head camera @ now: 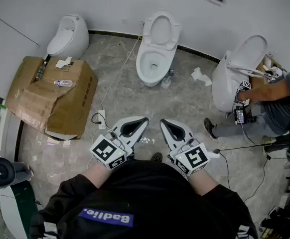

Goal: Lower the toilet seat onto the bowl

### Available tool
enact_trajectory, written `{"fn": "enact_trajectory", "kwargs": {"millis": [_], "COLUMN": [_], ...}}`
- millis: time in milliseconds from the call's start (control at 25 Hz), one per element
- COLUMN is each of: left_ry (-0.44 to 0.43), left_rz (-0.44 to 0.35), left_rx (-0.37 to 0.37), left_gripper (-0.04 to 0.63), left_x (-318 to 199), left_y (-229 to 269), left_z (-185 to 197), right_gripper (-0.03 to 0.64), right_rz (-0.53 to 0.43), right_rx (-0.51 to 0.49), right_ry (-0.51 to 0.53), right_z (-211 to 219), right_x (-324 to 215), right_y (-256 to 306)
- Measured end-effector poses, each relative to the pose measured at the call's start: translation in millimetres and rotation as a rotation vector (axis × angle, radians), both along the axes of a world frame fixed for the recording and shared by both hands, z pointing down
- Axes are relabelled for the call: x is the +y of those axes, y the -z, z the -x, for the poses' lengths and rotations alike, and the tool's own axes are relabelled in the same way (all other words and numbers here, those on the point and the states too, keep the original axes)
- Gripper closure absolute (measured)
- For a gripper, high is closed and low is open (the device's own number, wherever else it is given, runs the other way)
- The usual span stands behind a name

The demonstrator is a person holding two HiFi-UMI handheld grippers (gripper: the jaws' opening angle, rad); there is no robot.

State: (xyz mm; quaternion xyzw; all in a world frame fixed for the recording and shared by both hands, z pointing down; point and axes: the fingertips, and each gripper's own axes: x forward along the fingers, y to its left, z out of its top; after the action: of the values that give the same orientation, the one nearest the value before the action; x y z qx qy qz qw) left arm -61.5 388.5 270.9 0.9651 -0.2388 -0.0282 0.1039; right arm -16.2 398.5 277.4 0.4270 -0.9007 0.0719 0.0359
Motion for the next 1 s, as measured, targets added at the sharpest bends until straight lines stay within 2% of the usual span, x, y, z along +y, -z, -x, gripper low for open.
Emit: {"fn": "enact_trajectory", "kwargs": {"millis": [800, 1000], "left_ry": [0.004, 0.045], "left_rz": [-0.009, -0.002], "left_rx": [-0.031, -0.035], "left_gripper": [0.58, 0.58], "left_x": [-2, -3], "left_y": [0, -2], "left_z": [-18, -24], "right_gripper": [0.591, 0.591], "right_rz": [0.004, 0.003], "right_rx": [-0.022, -0.031], "right_ry": [0.039, 0.064], "right_z": [-16, -26], "right_x": [-6, -5], "right_y": [0, -4]}}
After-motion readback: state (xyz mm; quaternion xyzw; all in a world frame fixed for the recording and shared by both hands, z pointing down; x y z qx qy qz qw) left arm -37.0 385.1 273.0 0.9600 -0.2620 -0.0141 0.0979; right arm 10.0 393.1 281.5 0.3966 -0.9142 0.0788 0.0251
